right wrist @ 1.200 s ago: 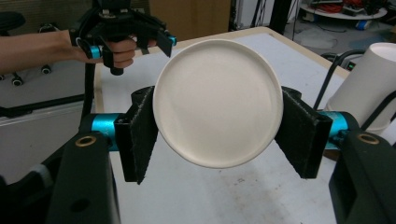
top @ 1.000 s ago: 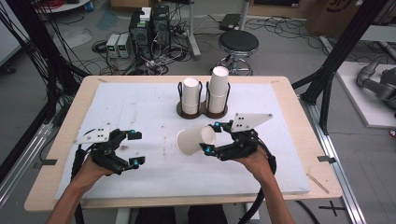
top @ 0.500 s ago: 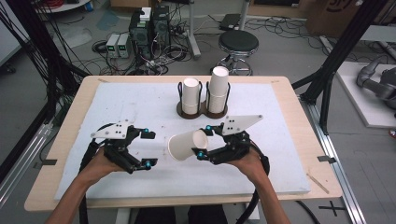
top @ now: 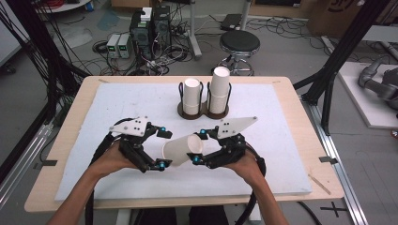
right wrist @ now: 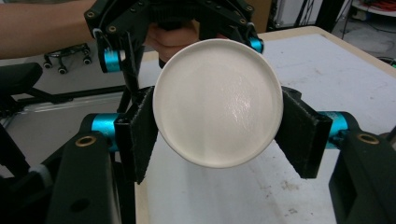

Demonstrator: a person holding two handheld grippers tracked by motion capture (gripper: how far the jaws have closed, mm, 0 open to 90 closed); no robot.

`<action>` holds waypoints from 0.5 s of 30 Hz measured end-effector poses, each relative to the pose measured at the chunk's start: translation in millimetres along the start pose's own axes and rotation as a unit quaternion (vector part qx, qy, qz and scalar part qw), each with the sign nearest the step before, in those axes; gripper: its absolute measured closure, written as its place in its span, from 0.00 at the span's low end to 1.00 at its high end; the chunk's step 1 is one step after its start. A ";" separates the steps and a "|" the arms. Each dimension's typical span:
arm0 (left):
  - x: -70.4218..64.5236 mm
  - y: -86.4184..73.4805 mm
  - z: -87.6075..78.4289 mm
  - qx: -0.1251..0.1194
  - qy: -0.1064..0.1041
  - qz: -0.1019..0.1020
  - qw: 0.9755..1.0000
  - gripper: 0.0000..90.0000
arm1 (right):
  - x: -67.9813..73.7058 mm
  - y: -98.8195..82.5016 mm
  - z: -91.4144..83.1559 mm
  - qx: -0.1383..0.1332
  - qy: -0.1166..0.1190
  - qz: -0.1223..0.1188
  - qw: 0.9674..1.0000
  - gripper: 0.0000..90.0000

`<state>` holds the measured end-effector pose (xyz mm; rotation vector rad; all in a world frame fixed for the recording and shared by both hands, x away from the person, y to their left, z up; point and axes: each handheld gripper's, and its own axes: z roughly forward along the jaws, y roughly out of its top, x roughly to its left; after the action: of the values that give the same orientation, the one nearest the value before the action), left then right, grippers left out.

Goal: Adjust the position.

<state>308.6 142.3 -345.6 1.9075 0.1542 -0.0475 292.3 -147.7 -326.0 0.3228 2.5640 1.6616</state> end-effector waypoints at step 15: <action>2.7 4.1 17.8 0.024 -0.024 0.002 0.999 0.08 | -0.5 -2.3 0.5 -0.021 0.039 0.008 0.999 0.40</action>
<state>312.6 124.5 -348.0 1.9529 0.1165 -0.0956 292.6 -148.3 -328.3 0.2809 2.5827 1.7660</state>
